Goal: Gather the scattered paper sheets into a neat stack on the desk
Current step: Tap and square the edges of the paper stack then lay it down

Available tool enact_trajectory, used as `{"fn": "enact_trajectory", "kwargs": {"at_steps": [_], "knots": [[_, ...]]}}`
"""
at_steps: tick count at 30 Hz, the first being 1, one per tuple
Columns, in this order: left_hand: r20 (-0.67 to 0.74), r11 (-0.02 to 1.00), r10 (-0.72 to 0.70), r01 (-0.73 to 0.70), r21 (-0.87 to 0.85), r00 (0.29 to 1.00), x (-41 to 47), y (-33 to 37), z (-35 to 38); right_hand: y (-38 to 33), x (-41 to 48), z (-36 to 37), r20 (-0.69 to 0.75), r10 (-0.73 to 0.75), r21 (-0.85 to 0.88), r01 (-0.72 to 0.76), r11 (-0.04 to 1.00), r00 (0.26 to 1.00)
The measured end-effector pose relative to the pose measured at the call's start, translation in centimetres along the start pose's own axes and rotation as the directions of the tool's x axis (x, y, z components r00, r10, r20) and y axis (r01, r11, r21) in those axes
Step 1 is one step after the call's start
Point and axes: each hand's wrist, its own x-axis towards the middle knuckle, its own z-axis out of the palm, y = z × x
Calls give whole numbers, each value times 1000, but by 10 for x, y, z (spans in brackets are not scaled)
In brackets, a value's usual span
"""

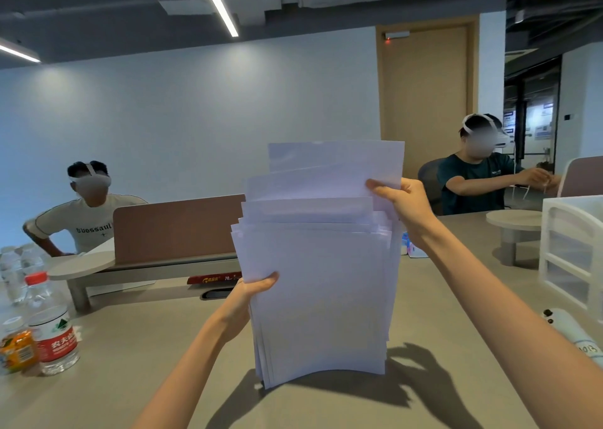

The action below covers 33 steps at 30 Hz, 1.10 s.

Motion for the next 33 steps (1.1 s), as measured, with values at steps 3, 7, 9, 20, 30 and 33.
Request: {"fn": "enact_trajectory", "kwargs": {"at_steps": [3, 7, 9, 20, 30, 33], "knots": [[7, 1000, -3, 3, -6, 1000, 1, 1, 1, 5, -1, -12, -66, -25, -21, 24, 999, 998], [18, 1000, -4, 5, -22, 1000, -1, 4, 4, 10, -7, -24, -35, -44, -11, 43, 999, 998], [16, 1000, -3, 4, -21, 1000, -2, 4, 5, 16, -15, -27, 29, 2, -2, -2, 1000, 1000], [36, 999, -20, 21, -32, 999, -6, 10, 7, 77, -58, -49, 413, 313, 153, -404, 902, 855], [-67, 1000, 17, -18, -11, 998, -1, 22, 25, 77, -66, 10, 245, 142, -66, -129, 989, 959], [-108, 998, 52, -54, -14, 993, -1, 29, 27, 70, -61, 23, 129, 71, -20, -69, 997, 989]]}}
